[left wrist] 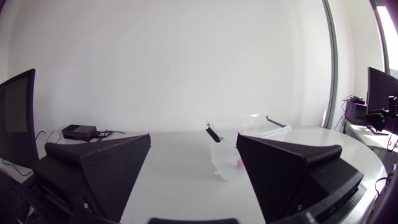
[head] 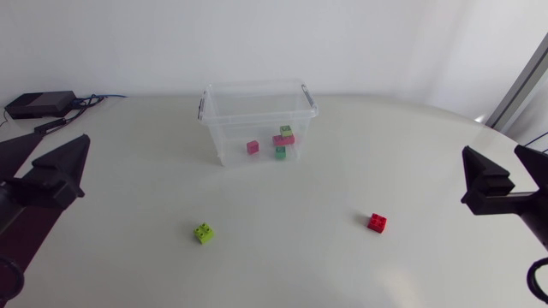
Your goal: Place the duplo bricks in the container
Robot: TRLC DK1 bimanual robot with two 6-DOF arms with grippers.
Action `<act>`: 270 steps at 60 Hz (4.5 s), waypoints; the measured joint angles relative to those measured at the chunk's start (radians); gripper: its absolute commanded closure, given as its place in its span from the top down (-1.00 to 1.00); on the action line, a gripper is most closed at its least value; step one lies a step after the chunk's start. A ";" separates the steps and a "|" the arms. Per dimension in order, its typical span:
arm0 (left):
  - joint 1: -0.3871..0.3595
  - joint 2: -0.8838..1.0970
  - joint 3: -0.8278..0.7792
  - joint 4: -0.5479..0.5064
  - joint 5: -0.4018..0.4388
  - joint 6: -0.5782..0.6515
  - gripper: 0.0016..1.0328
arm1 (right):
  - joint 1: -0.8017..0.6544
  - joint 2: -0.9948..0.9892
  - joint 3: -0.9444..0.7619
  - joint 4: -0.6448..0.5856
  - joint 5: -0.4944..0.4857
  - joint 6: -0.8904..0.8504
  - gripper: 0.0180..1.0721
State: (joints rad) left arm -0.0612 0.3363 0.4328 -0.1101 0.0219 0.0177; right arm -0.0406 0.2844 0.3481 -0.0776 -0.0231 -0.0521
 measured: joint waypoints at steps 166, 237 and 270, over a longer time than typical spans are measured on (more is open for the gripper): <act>-0.260 1.480 1.119 -0.205 0.204 0.410 -0.34 | 0.379 1.269 0.482 -0.511 -0.054 -0.663 0.84; -0.188 1.556 1.375 -0.403 0.152 0.322 0.92 | 0.483 1.281 0.370 -0.486 -0.039 -0.310 -0.31; -0.170 0.779 0.712 -0.363 0.047 0.315 0.92 | 0.485 1.128 0.479 -0.660 -0.005 -0.289 -0.45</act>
State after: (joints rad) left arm -0.2310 1.1152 1.1450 -0.4732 0.0685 0.3325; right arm 0.4446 1.4120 0.8268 -0.7376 -0.0280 -0.3412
